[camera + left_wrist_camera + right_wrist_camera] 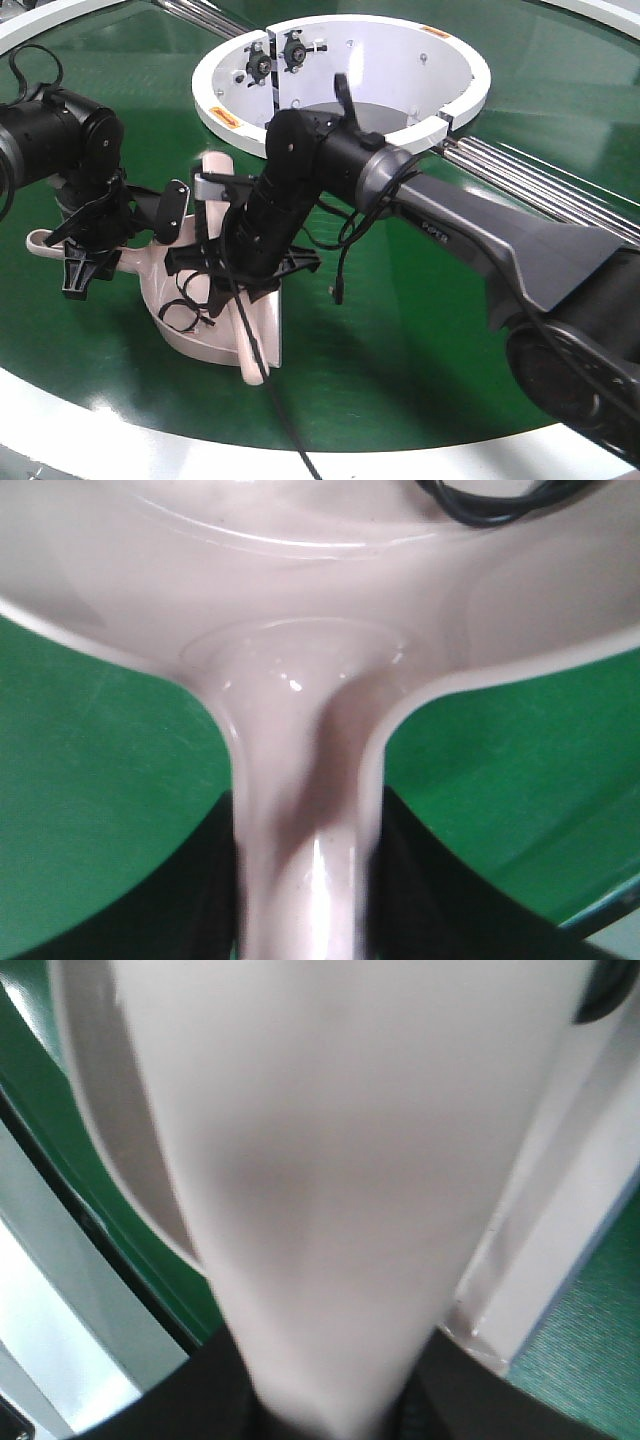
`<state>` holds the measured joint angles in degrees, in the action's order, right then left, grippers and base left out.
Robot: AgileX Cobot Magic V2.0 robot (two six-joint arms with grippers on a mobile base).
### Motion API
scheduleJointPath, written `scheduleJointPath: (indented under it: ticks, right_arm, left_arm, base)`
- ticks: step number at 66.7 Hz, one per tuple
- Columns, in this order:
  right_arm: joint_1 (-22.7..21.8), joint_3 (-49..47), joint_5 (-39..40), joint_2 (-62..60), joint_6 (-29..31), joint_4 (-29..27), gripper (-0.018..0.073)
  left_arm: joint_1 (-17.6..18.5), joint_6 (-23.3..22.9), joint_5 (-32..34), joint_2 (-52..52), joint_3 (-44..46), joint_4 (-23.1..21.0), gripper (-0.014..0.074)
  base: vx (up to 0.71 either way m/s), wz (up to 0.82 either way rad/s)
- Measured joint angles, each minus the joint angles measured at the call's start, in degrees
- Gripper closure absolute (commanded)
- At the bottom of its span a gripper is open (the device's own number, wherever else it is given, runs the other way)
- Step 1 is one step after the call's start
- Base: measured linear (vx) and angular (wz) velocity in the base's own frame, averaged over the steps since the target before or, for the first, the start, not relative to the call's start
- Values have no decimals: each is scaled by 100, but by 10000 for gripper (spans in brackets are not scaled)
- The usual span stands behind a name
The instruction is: Clean and inspect green conveyor with broom and dustpan
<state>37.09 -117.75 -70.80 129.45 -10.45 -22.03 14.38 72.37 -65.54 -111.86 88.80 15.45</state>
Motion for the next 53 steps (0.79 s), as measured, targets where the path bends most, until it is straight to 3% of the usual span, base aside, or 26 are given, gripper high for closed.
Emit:
scheduleJointPath:
  ticks: [25, 38, 53]
  right_arm:
    - [-163, 471, -34, -942, -249, 1264, 561]
    - [-889, 1759, -28, -1714, -93, 1389, 561]
    - [-2024, 3018, -30, -2579, 343, 1624, 561]
  left_arm:
    - [6, 0, 0, 0, 0, 0, 603]
    - [6, 0, 0, 0, 0, 0, 603]
    - [6, 0, -6, 0, 0, 0, 603]
  base:
    - [0, 0]
    - [0, 0]
    - [0, 0]
